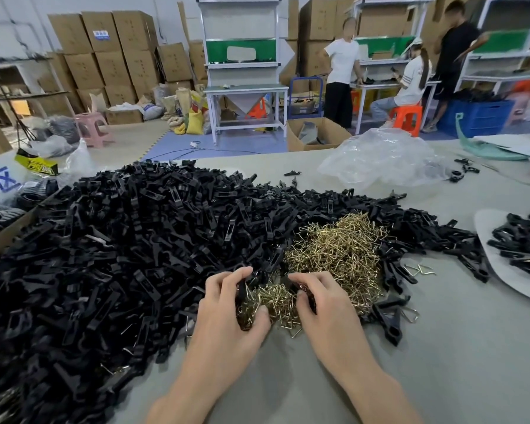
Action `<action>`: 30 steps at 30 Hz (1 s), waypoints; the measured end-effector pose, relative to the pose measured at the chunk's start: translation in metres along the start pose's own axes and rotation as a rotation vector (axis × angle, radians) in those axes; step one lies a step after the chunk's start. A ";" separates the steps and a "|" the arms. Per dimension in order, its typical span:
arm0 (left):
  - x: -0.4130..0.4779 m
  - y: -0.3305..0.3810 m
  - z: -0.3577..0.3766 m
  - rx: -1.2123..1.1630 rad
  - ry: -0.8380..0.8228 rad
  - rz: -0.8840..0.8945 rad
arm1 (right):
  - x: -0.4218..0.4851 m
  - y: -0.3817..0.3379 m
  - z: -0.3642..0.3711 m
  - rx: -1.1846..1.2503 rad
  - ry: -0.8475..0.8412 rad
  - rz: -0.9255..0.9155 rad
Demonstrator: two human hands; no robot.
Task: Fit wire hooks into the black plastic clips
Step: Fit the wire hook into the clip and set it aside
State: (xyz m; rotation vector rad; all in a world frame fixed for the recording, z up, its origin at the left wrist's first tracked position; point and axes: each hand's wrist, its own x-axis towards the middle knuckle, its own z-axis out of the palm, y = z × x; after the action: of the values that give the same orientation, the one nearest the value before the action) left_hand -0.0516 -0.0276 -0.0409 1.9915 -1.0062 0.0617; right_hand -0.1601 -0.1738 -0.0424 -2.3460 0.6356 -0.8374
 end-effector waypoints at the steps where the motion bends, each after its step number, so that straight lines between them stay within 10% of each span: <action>1: 0.000 0.000 0.000 0.007 0.006 0.006 | 0.000 0.000 0.000 -0.001 0.002 -0.004; 20: 0.021 -0.016 -0.012 0.351 0.098 -0.144 | -0.001 0.003 0.000 -0.022 -0.020 -0.003; 30: 0.081 -0.005 0.002 0.676 -0.059 -0.209 | 0.007 -0.005 -0.015 0.829 0.107 0.368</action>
State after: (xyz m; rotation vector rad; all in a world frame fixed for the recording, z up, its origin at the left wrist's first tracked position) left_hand 0.0056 -0.0790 -0.0136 2.7169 -0.8744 0.2590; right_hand -0.1642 -0.1792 -0.0268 -1.3993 0.5862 -0.8432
